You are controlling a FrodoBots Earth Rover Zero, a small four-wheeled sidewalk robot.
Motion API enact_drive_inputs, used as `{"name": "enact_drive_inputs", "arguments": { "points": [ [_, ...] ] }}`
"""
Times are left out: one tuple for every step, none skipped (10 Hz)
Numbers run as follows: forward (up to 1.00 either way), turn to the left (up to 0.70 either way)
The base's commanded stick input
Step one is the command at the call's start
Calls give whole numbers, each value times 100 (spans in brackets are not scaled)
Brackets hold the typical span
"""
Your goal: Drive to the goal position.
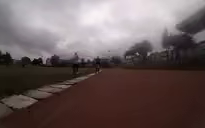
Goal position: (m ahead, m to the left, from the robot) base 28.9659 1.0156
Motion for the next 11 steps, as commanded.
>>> {"name": "enact_drive_inputs", "arguments": {
  "points": [
    [70,0],
    [70,0],
    [70,0],
    [70,0],
    [70,0],
    [70,0],
    [70,0],
    [70,0],
    [70,0],
    [70,0],
    [70,5]
  ]
}}
